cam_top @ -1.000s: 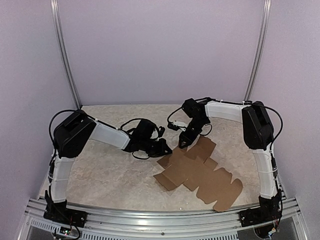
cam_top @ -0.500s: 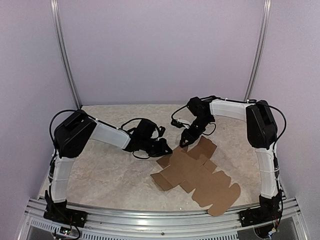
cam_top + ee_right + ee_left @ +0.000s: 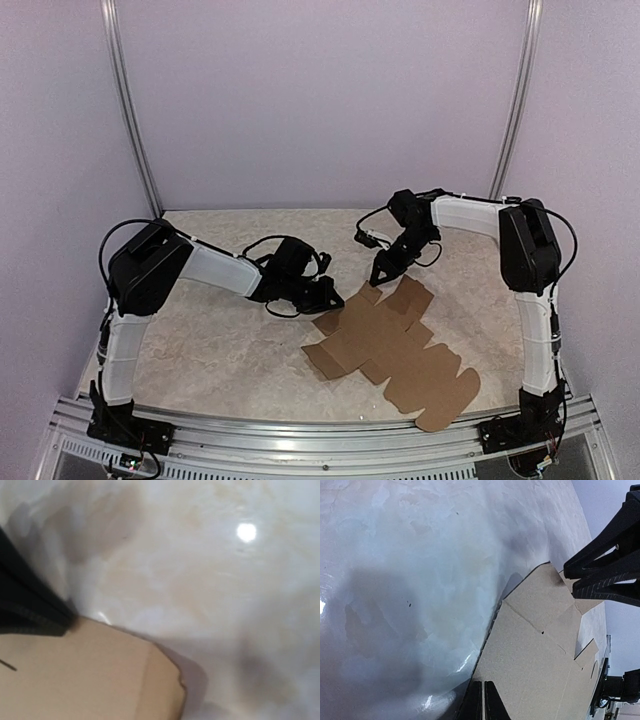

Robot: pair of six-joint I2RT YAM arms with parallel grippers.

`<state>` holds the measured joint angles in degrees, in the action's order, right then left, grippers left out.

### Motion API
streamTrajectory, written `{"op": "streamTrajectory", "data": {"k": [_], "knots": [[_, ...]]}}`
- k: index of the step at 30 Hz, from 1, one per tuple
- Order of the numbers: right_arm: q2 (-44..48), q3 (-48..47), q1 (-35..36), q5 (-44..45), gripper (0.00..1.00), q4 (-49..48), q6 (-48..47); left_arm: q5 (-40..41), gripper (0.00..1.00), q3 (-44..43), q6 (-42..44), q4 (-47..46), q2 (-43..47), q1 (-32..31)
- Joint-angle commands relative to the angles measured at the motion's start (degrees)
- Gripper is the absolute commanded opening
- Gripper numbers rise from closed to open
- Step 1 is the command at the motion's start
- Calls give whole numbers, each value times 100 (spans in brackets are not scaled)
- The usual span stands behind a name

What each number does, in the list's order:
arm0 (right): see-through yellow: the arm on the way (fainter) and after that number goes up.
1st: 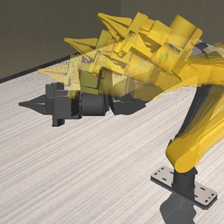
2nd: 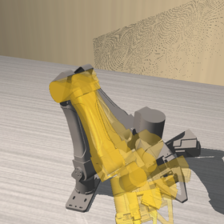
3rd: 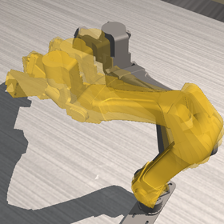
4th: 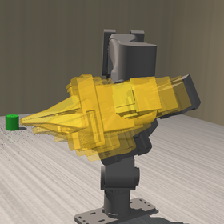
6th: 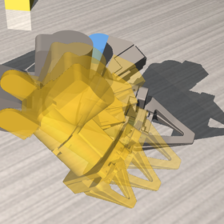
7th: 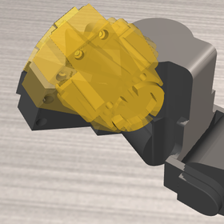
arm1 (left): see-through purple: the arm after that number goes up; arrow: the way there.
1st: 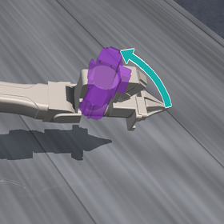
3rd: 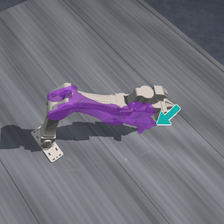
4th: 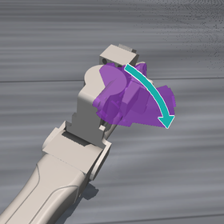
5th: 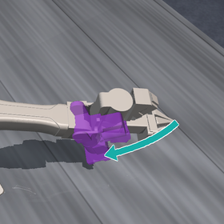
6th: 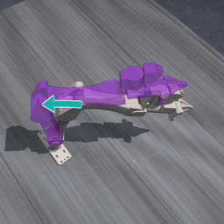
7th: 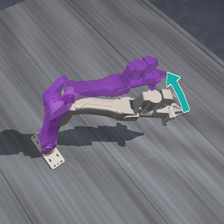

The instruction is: Fold the paper box

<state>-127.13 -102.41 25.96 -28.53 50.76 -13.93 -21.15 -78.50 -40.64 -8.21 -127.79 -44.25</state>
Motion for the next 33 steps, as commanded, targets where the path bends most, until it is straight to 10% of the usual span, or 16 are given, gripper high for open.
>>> {"op": "streamTrajectory", "data": {"k": [1, 17, 33], "knots": [[179, -9, -138, 164, 14, -161, 21, 207, 4, -11, 109, 682, -346, -48], [-81, 213, 305, 1816, 14, -498, -326, 229, 3, -124, 132, 770, -335, -75], [380, 545, 542, 171, 11, -186, -128, 197, 3, -50, 99, 744, -265, -84]]}}
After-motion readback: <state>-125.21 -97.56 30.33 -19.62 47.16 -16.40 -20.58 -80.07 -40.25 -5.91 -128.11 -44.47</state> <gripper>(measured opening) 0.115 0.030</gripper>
